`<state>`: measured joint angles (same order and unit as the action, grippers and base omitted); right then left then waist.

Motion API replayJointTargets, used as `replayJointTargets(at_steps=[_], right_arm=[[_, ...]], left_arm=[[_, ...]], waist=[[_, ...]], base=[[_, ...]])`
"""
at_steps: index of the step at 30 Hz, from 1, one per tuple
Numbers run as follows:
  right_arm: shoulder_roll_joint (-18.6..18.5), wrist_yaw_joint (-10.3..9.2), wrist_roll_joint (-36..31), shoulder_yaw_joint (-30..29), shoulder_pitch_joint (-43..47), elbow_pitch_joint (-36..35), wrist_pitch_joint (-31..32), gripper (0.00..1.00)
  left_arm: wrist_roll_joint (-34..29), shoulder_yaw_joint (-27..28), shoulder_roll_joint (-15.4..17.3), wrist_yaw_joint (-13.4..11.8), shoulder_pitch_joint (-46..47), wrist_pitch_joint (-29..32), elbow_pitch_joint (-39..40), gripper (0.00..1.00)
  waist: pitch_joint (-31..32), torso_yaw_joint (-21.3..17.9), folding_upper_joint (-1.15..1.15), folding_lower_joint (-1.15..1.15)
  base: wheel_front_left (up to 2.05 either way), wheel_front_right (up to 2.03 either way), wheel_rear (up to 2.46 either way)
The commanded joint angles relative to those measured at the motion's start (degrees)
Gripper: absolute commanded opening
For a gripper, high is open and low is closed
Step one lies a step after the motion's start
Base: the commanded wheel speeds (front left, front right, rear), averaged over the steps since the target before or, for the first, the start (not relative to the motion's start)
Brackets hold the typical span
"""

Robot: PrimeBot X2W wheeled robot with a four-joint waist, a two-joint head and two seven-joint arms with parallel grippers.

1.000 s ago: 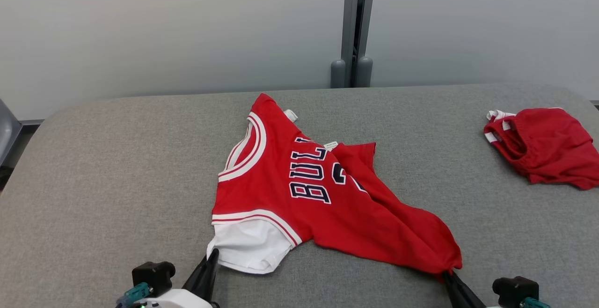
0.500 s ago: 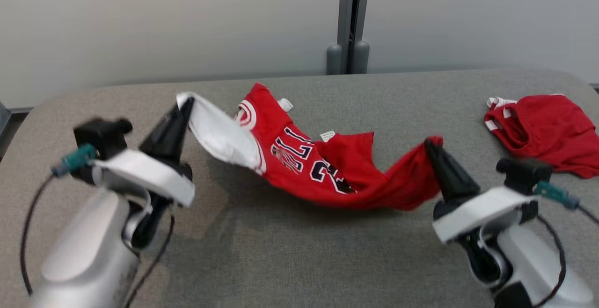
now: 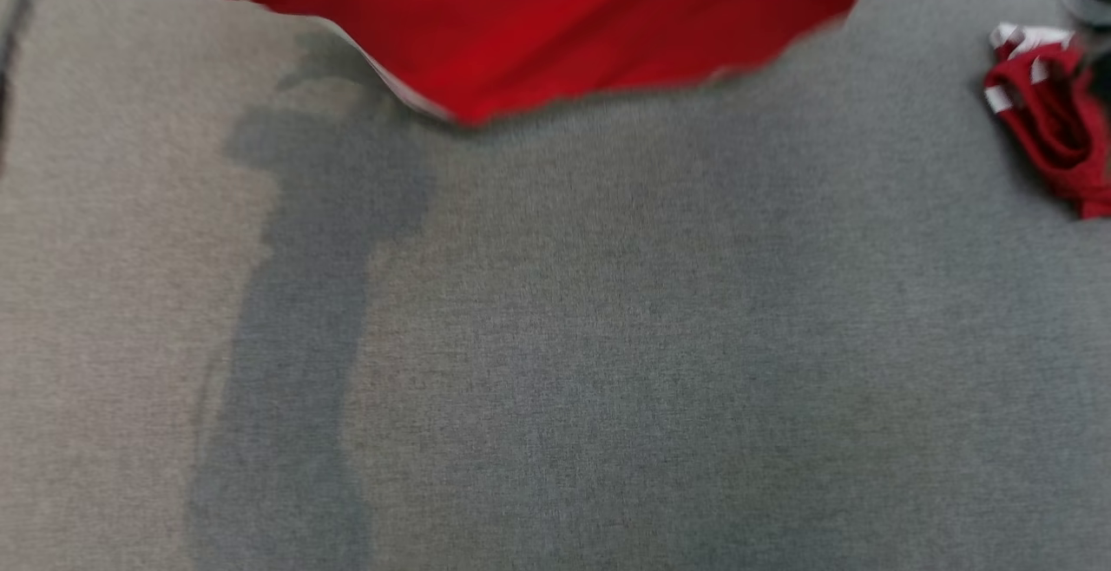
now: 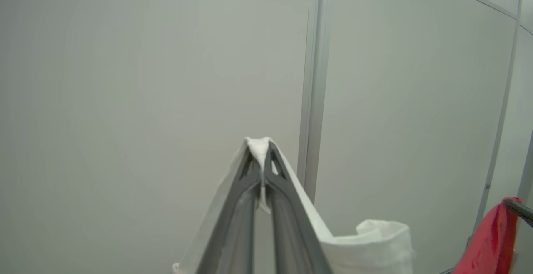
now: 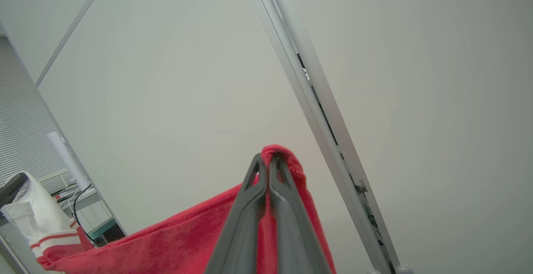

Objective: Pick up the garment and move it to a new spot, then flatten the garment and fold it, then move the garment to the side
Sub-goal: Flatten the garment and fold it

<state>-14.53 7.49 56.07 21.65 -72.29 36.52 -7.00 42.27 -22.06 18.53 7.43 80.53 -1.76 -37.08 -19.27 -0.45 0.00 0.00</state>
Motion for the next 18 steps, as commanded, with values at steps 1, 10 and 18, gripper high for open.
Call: replayJointTargets(at_steps=[1,10,18], right_arm=[[-0.5,0.01,0.1,-0.3,-2.5,1.1,0.1,0.0],[-2.0,0.01,-4.0,2.1,-26.2,14.7,-1.8,0.0],[-2.5,0.01,-3.3,4.5,-31.6,20.7,-3.4,0.0]], left_arm=[[0.1,0.3,0.1,0.1,3.0,-0.3,-0.9,0.0],[-2.0,-1.3,0.0,0.1,26.6,-3.0,-14.3,0.0],[0.5,-3.2,-1.8,0.1,32.3,-5.5,-19.7,0.0]], waist=[[-4.8,-0.5,0.0,0.0],[-10.4,0.0,0.0,0.0],[-12.6,0.9,0.0,0.0]], base=[[0.0,0.0,0.0],[0.0,0.0,0.0],[0.0,0.0,0.0]])
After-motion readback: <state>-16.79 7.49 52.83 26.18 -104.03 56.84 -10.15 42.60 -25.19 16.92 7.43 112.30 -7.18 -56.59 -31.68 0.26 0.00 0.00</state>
